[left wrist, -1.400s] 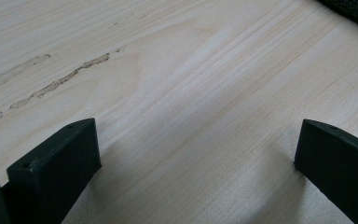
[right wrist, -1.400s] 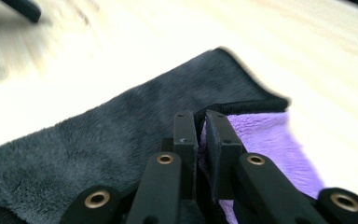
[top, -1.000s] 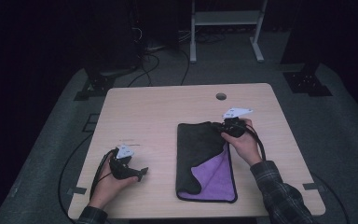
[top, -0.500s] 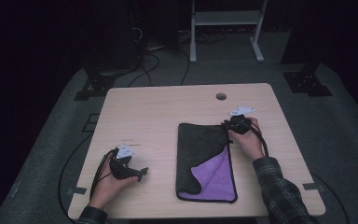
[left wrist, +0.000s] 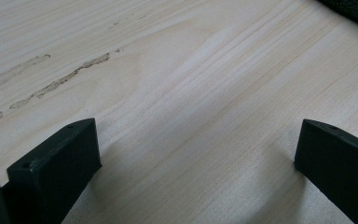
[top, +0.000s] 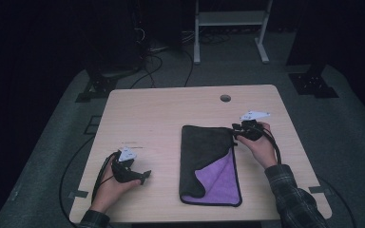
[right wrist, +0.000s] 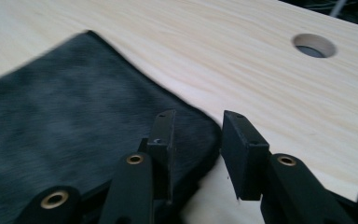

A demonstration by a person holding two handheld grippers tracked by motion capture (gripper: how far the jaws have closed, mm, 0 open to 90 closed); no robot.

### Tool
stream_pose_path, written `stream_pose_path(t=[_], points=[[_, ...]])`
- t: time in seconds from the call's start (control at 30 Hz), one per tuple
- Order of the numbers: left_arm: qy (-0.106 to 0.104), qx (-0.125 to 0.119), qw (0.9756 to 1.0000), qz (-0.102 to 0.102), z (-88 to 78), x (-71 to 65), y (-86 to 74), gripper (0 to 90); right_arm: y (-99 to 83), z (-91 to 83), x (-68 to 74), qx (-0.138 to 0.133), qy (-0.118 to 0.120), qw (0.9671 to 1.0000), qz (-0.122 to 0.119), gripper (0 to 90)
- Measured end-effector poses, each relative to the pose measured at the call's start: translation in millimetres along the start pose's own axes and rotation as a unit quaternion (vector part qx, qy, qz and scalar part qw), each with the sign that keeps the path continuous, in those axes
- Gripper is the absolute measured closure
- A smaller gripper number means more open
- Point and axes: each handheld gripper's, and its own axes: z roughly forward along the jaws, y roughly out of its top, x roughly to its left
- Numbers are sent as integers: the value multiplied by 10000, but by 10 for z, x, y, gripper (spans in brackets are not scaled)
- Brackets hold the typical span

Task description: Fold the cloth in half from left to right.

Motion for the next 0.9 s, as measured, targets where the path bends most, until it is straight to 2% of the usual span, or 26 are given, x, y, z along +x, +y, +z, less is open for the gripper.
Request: stream_pose_path(t=[0.23, 0.43, 0.7, 0.9], points=[[0, 1, 10000, 3, 0, 1, 0, 0, -14, -184, 266, -66, 531, 9985, -103, 609], [-2, 8, 10000, 1, -1, 0, 1, 0, -70, -296, 490, -59, 832, 9961, -271, 582], [-4, 18, 10000, 4, -3, 1, 1, 0, -170, -385, 761, -34, 1238, 9917, -333, 529], [-5, 19, 10000, 5, -3, 1, 2, 0, -212, -397, 1009, -27, 1569, 9866, -439, 516]])
